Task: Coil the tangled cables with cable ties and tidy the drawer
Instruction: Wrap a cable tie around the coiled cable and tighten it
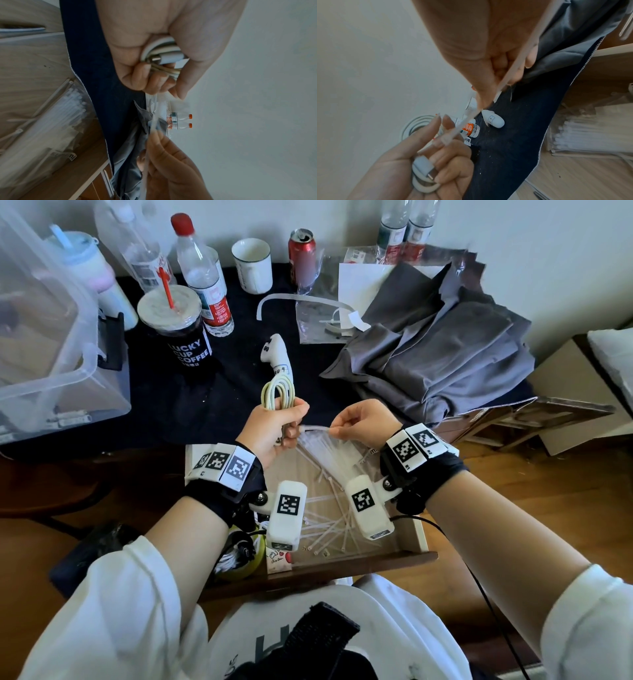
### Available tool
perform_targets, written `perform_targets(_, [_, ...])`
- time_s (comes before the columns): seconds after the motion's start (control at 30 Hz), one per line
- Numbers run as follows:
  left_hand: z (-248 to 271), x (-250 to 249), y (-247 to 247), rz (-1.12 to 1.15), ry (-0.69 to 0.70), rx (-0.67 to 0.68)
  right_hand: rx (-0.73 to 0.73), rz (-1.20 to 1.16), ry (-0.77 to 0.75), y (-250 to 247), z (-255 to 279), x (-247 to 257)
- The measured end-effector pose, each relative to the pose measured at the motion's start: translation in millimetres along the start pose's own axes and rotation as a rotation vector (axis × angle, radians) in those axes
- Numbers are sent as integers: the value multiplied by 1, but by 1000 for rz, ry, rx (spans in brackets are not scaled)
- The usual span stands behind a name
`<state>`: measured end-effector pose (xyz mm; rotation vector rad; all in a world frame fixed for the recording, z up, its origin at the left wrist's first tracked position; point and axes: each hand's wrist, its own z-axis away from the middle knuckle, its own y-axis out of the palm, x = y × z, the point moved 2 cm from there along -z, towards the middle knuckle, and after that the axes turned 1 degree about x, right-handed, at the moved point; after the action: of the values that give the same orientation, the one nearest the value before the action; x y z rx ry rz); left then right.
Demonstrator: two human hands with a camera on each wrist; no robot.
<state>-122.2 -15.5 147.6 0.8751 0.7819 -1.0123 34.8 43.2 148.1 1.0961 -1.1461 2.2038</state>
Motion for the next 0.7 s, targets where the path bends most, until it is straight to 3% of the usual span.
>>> perform_targets(0.13, [1,0,1,40,-35,31,-157,-94,1,-3,-1,-4])
perform_targets(0.3, [5,-3,6,-29,-58,133,-196,-176,7,-4,-1,1])
perform_targets(0.47, [9,-8,15,-131,-96,259,-191,-155,-15,0,-1,10])
perform_targets(0.7, [10,-9,23,-140,-182,385,-89,-178,-169,9,0,26])
